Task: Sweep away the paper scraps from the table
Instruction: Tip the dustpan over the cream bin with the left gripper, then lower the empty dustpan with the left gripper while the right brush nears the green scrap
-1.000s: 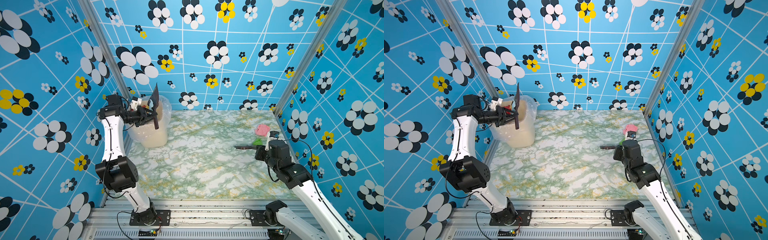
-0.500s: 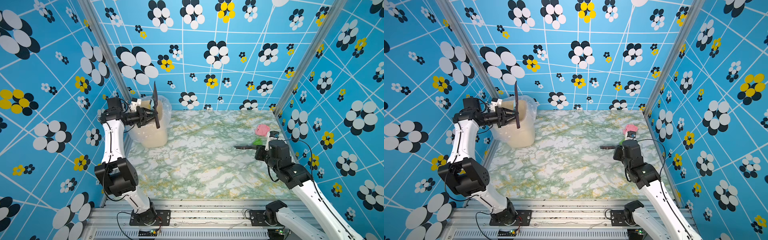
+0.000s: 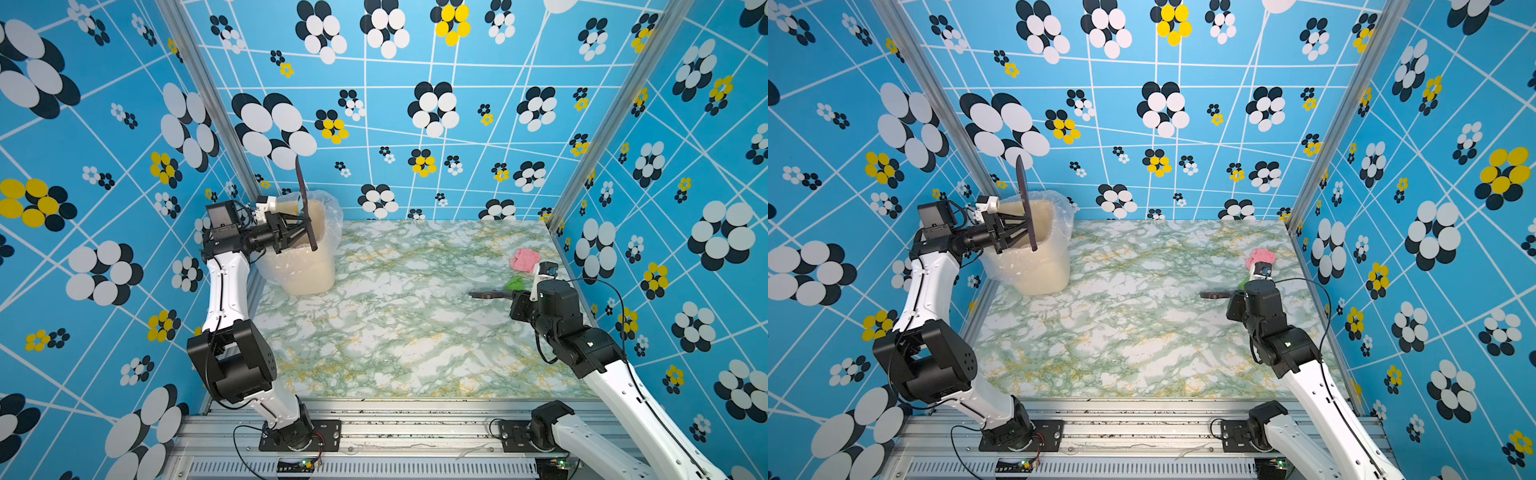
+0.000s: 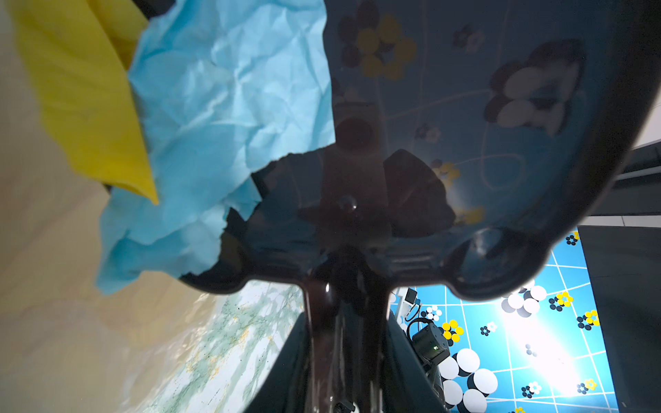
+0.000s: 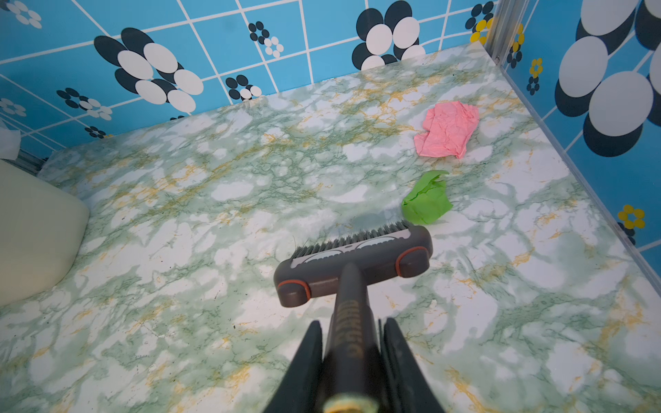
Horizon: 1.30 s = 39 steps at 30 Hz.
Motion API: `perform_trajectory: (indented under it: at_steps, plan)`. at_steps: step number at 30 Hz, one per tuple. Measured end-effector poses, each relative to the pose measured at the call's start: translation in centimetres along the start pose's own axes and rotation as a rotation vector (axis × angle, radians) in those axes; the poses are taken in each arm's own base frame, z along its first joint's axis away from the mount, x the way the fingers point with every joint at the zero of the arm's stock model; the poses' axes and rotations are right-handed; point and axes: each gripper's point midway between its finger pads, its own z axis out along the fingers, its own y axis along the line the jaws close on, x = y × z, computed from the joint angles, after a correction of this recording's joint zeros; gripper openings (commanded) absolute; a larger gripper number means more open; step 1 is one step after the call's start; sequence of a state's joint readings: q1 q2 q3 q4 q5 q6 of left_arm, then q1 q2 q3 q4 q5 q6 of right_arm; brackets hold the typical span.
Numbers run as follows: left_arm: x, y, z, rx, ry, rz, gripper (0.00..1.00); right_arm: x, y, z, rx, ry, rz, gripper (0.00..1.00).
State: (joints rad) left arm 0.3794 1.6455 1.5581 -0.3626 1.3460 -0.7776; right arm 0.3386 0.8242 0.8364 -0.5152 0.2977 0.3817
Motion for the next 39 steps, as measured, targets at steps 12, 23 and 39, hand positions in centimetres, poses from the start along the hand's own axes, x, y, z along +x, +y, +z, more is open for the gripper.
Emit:
perform_trajectory:
  at_steps: [12,23,39]
  plan:
    - [-0.7,0.1,-0.1,0.028,-0.016,-0.038,0.0,0.0,0.0,0.0,0.001,0.0,-0.004,0.0]
    - [-1.2,0.4,0.1,0.066,-0.024,-0.096,0.0,0.2,0.0,0.2,0.004,0.008,-0.006,0.0]
    - [-1.4,-0.1,0.0,0.075,-0.028,-0.092,0.0,0.2,0.0,0.2,0.004,0.008,-0.006,0.0]
